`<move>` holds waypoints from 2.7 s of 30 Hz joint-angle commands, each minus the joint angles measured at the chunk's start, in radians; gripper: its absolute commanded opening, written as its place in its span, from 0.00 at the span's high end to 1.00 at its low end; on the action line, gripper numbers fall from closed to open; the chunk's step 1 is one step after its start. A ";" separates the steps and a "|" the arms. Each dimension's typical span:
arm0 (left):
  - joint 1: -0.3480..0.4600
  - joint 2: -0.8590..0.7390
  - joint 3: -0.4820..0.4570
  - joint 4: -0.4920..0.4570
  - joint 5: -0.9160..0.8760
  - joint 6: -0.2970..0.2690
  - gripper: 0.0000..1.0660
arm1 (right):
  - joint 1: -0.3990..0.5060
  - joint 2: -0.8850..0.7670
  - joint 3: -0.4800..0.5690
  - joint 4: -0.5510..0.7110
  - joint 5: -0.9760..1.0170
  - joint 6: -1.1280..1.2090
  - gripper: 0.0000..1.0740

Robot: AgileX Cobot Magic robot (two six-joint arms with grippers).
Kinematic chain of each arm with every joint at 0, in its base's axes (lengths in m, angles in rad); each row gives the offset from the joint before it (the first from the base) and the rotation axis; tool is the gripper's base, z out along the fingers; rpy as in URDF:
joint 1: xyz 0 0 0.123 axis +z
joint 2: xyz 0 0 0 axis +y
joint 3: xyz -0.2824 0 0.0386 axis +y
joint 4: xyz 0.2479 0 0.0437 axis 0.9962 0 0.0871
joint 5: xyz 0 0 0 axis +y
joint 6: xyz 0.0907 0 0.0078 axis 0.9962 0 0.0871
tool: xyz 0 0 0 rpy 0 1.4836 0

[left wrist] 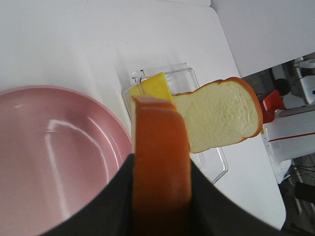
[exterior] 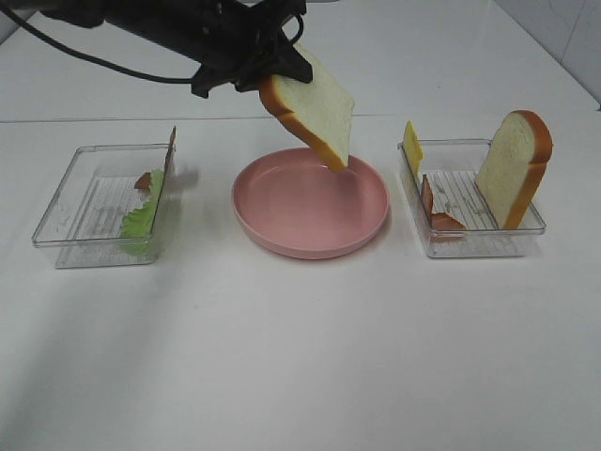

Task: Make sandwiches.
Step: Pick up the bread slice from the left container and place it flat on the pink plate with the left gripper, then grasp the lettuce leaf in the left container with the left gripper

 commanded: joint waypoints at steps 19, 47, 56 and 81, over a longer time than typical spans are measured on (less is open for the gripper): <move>-0.006 0.180 -0.039 -0.125 0.016 0.019 1.00 | -0.008 -0.031 0.002 -0.009 -0.002 -0.007 0.08; -0.031 0.237 -0.083 0.058 -0.021 -0.142 0.45 | -0.008 -0.031 0.002 -0.009 -0.002 -0.007 0.08; -0.114 0.237 -0.285 0.670 0.079 -0.552 0.35 | -0.008 -0.031 0.002 -0.009 -0.002 -0.007 0.08; -0.152 0.235 -0.536 0.947 0.486 -0.554 0.13 | -0.008 -0.031 0.002 -0.009 -0.002 -0.007 0.08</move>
